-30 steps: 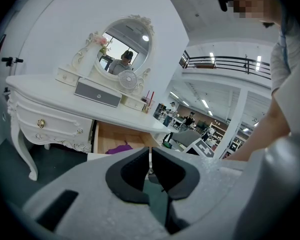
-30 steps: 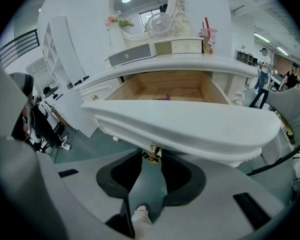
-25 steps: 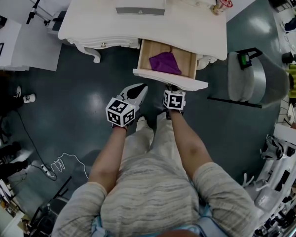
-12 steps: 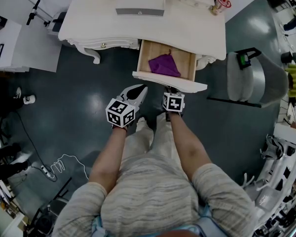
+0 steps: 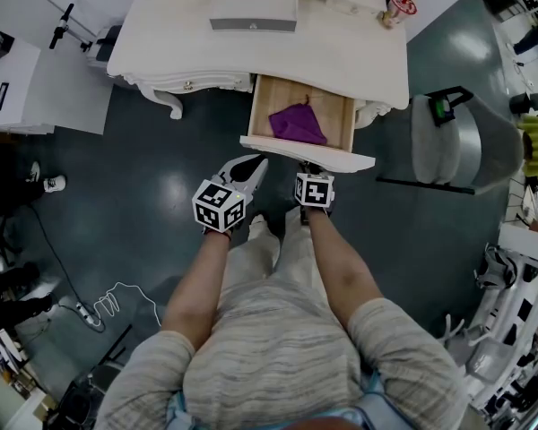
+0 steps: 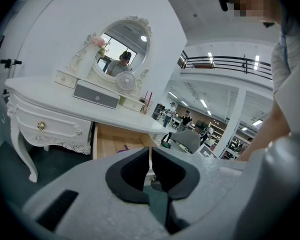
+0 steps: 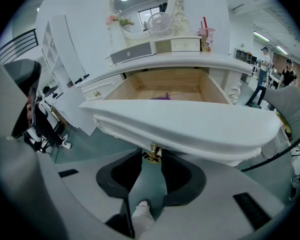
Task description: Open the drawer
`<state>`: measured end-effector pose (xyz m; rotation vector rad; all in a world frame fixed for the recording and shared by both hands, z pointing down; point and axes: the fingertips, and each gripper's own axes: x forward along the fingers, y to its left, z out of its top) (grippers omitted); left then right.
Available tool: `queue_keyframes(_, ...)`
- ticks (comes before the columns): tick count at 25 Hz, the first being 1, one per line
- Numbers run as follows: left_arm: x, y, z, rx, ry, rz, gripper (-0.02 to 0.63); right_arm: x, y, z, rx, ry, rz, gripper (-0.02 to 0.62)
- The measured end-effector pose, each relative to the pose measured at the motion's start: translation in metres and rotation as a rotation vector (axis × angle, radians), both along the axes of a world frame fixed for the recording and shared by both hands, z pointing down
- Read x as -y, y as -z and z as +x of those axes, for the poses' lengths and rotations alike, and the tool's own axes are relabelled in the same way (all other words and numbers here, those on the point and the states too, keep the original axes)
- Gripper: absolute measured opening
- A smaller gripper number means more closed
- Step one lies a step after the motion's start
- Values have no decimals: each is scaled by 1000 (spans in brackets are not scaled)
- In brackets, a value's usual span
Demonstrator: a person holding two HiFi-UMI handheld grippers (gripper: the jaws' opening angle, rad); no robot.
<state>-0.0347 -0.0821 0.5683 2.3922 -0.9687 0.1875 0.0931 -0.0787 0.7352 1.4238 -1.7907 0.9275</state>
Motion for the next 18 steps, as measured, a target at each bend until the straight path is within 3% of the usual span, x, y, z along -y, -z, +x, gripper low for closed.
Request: queue_keyframes(18, -5, 4, 1, -1, 0, 6, 27, -13, -2, -3, 17, 13, -5, 118)
